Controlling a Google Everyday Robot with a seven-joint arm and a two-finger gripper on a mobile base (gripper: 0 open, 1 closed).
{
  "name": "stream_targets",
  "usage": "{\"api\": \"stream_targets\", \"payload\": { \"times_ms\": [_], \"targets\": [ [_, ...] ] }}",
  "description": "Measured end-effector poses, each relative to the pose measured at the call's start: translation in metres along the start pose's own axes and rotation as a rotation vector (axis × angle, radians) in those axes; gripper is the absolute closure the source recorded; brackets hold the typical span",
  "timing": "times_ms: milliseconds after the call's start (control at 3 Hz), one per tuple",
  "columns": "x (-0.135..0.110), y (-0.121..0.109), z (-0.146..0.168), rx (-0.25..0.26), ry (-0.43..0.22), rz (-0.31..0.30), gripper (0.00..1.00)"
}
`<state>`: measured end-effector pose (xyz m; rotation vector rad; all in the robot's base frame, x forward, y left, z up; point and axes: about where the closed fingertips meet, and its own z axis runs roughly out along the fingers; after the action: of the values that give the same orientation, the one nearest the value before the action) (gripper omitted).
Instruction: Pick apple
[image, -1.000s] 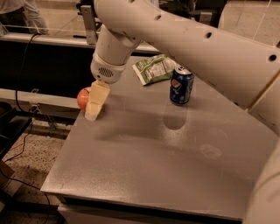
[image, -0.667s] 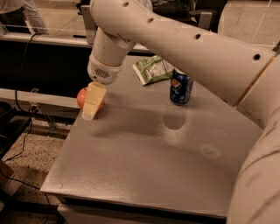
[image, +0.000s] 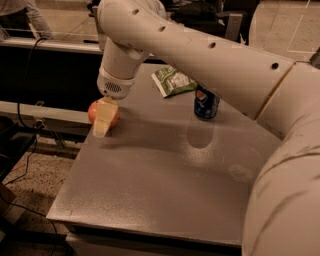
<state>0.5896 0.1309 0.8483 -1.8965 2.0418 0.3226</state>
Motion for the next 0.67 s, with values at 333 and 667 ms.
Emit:
{"api": "stream_targets", "payload": {
  "times_ms": [333,667],
  "targets": [
    [0.000,-0.001,0.000,-0.007,-0.005,-0.003,0.41],
    [-0.001,0.000,-0.011,0.005,-0.018,-0.014,0.64]
  ]
}}
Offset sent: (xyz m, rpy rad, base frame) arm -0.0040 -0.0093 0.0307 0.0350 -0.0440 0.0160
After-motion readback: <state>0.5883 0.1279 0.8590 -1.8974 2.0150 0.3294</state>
